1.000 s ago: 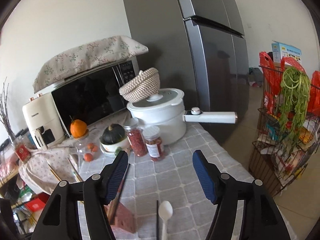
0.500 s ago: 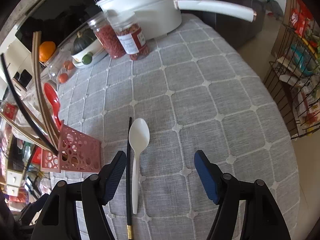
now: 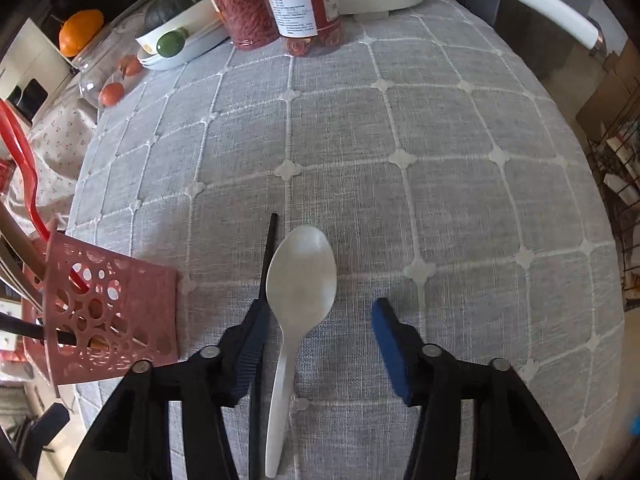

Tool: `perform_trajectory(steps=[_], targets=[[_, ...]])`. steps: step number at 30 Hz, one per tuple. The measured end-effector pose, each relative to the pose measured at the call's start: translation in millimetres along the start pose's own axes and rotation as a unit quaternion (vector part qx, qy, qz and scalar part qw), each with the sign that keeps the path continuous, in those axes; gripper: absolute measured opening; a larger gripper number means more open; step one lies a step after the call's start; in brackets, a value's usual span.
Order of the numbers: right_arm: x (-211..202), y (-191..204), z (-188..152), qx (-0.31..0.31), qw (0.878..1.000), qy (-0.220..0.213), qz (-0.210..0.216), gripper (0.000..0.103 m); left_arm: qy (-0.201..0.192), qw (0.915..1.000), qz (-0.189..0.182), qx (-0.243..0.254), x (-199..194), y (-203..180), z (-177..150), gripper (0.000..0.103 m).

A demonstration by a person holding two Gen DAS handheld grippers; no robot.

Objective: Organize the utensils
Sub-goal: 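Grasp and lift the black chopstick with the left gripper while the right gripper approaches the white spoon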

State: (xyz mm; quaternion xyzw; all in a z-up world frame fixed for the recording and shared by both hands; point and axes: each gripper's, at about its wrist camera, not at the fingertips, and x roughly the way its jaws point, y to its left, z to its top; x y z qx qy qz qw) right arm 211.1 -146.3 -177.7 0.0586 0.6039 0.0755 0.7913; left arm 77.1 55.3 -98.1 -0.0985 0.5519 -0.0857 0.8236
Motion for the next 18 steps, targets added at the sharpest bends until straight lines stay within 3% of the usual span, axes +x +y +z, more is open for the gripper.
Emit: perform_trajectory(steps=[4,9,14,18], targets=[[1,1,-1,-0.026,1.0,-0.004,-0.005,0.009,-0.003,0.9998,-0.004,0.021,1,-11,-3,0.055],[-12,-19,-1,-0.021,1.0,-0.006,-0.01,0.005,0.0,0.9976,-0.006,0.068,6,-35,-10,0.04],[-40,-56,-9,0.004,1.0,-0.011,0.021,0.004,0.003,0.9938,0.01,0.11,17,-59,-12,0.021],[-64,-83,-18,0.01,0.999,-0.022,0.026,0.003,0.005,0.9906,0.032,0.133,35,-82,-7,0.017]])
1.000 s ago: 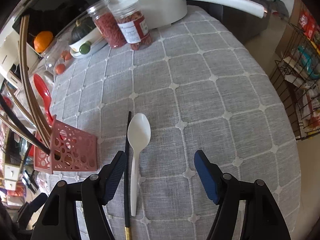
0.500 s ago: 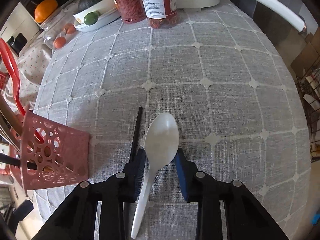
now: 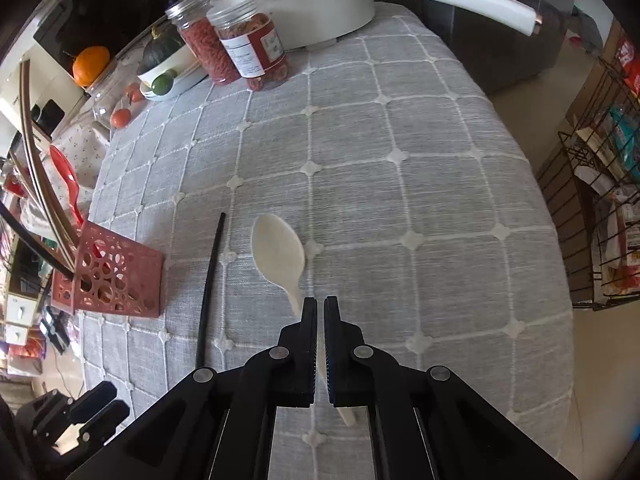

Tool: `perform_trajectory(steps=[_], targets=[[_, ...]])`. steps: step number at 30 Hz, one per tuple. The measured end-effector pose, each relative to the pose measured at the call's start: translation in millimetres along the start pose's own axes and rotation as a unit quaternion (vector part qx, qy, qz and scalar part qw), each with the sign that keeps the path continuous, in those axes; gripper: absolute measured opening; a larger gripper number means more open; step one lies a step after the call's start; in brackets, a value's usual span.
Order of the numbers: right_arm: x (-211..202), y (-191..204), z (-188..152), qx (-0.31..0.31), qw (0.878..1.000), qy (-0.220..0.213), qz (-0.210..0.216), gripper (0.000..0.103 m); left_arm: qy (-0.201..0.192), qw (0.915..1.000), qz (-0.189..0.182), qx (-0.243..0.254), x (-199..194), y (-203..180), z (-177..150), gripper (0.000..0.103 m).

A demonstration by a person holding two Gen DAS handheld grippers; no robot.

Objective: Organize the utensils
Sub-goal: 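Grasp and lift the black chopstick with the left gripper while the right gripper approaches the white spoon, then carry the black chopstick toward the basket with the left gripper while the right gripper grasps the white spoon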

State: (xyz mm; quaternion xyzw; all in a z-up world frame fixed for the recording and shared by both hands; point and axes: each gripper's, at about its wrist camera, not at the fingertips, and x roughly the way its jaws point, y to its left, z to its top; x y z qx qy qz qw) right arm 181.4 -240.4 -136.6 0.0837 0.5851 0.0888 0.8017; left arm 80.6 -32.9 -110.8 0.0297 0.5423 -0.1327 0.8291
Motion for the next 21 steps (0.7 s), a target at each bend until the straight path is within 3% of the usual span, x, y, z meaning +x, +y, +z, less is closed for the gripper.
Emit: perform_trajectory(steps=[7,9,11,14,17,21], targets=[[-14,-29,-12,0.012,1.0,0.004,0.003,0.007,0.007,0.9988,0.045,0.019,44,-33,28,0.017],[-13,-33,-15,0.012,1.0,0.013,0.008,0.011,0.008,0.9976,0.065,0.023,56,-40,37,0.017],[-13,-32,-18,0.009,1.0,0.018,0.018,0.025,0.011,0.996,0.085,0.025,67,-42,44,0.017],[-19,-30,-20,0.002,0.999,0.016,0.034,0.037,0.009,0.9941,0.106,0.022,76,-42,55,0.017],[-26,-30,-20,-0.002,0.999,0.007,0.043,0.043,0.018,0.9923,0.121,0.018,85,-38,60,0.017],[-25,-33,-22,0.002,0.999,0.009,0.043,0.044,0.02,0.9921,0.123,0.006,88,-31,64,0.017]])
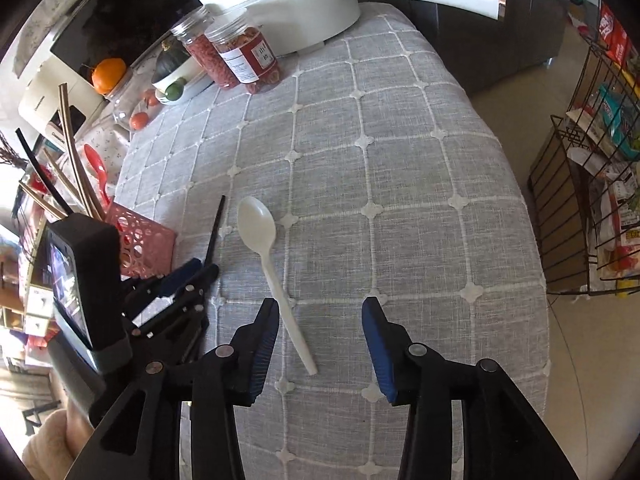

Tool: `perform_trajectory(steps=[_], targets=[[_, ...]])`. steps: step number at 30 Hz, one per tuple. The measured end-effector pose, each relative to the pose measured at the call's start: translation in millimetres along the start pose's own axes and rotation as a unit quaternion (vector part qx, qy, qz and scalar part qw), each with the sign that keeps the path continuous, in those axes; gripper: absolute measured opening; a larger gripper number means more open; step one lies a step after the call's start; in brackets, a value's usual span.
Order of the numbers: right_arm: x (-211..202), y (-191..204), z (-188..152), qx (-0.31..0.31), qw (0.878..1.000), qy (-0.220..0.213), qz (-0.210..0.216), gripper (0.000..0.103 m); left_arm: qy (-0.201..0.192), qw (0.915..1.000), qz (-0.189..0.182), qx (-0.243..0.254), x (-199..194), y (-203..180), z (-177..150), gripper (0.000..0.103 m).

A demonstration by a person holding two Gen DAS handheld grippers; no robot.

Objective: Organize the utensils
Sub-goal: 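Carry the black chopstick toward the basket with the left gripper while the right gripper grasps the white spoon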

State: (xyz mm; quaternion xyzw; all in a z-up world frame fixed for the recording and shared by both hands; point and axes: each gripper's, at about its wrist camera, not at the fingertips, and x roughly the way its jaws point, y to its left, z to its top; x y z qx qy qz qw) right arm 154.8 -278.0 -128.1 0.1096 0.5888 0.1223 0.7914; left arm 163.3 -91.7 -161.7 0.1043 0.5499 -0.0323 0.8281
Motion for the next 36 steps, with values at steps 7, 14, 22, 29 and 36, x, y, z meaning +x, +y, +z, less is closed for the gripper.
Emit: perform_trajectory(steps=[7,14,22,29,36], targets=[[2,-13,-3,0.022,1.0,0.002,-0.014,0.044,0.002,0.9999,-0.015,-0.002,1,-2,-3,0.007],[2,-17,-1,0.044,0.999,0.0,-0.011,0.044,-0.022,0.9988,-0.041,0.018,-30,-11,-26,0.006],[13,16,4,0.024,1.0,0.004,-0.003,0.044,-0.092,0.9902,-0.094,0.047,-119,12,-64,0.006],[37,47,14,-0.002,1.0,0.016,-0.012,0.044,-0.153,0.9794,-0.132,-0.001,-163,66,-84,0.006],[64,66,31,-0.039,0.998,0.019,-0.041,0.045,-0.182,0.971,-0.151,-0.035,-178,105,-92,0.006]])
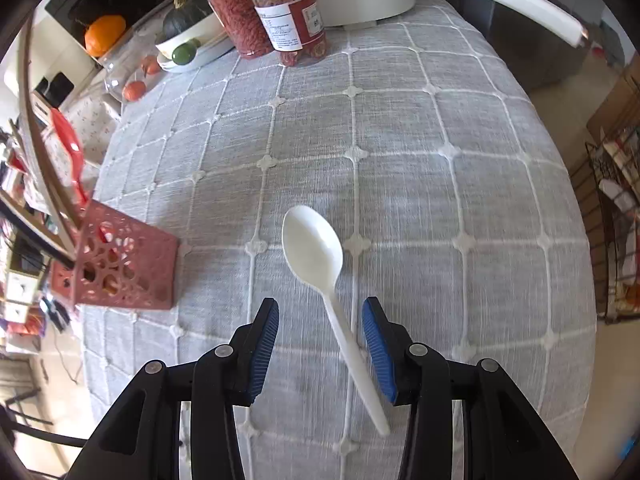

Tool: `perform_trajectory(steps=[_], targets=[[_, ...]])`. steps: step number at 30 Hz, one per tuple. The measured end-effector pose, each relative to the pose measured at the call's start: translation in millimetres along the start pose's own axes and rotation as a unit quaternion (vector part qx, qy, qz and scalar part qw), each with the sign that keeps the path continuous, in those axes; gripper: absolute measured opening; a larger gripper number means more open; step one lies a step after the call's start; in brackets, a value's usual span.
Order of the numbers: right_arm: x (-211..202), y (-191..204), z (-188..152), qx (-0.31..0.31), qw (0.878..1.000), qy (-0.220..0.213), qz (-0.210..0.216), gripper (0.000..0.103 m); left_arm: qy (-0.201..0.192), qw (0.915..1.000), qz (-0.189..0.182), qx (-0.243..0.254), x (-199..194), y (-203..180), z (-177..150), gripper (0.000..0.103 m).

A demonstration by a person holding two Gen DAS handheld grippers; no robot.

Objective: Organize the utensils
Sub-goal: 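Carry the black chopstick toward the basket with the left gripper while the right gripper grasps the white spoon, then drop the black chopstick into the basket with the left gripper while the right gripper lifts the white spoon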

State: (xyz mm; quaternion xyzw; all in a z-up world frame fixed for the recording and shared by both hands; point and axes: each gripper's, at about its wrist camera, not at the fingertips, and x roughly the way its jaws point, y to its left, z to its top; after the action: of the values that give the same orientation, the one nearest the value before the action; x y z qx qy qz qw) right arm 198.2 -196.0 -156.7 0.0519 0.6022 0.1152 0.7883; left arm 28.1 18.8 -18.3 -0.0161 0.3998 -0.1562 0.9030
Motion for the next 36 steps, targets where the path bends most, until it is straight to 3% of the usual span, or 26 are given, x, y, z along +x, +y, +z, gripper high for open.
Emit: perform_trajectory(steps=[5,12,14,21,27,32,36], targets=[[21,9,12,-0.025,0.999,0.004,-0.032,0.05,0.004,0.9998,0.0,-0.019,-7,22,-6,0.006],[33,22,18,-0.065,0.995,-0.012,-0.077,0.049,0.0,0.9996,0.004,-0.026,-15,33,-6,0.006],[33,23,18,-0.064,0.995,-0.019,-0.072,0.036,0.0,0.9997,0.004,-0.025,-15,33,-5,0.006],[13,11,13,-0.028,0.998,-0.051,-0.029,0.036,-0.02,0.9992,0.001,-0.034,-26,38,2,0.006],[-33,3,1,0.004,0.994,-0.106,0.019,0.036,-0.091,0.9946,-0.01,-0.049,-59,43,18,0.006],[-69,8,-15,-0.011,0.988,-0.154,0.03,0.036,-0.165,0.9831,-0.005,-0.08,-79,53,30,0.006],[-82,8,-24,-0.014,0.985,-0.166,0.04,0.036,-0.214,0.9731,0.017,-0.084,-74,55,39,0.006]])
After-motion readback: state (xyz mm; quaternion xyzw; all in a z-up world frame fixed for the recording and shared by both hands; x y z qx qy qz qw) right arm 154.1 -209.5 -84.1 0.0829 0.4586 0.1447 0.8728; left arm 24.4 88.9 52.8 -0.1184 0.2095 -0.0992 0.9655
